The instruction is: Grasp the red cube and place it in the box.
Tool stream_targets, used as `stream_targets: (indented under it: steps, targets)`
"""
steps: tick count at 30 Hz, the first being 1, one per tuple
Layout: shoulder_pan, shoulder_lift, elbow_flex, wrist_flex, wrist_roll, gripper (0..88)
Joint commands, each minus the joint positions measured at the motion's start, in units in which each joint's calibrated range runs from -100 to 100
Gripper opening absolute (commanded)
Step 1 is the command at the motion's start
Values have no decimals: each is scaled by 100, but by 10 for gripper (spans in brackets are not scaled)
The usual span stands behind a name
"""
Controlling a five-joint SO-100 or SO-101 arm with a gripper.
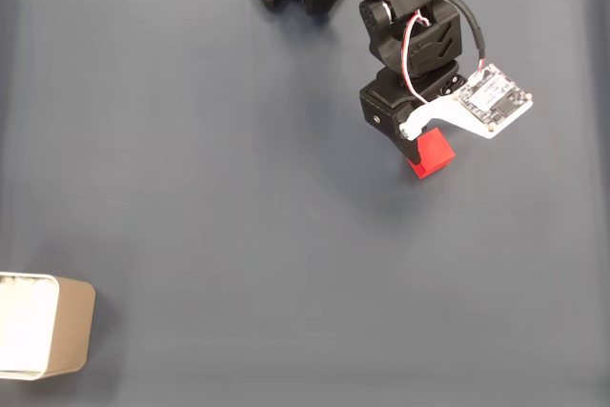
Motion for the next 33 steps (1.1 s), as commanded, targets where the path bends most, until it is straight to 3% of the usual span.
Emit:
stream_targets:
  steps: [1,22,33]
  targets:
    - [-77,2,-236,-115,-73,401]
    - [-148,400,-410,-164,-63,385]
    - [-127,573,-610,-189,-39,230]
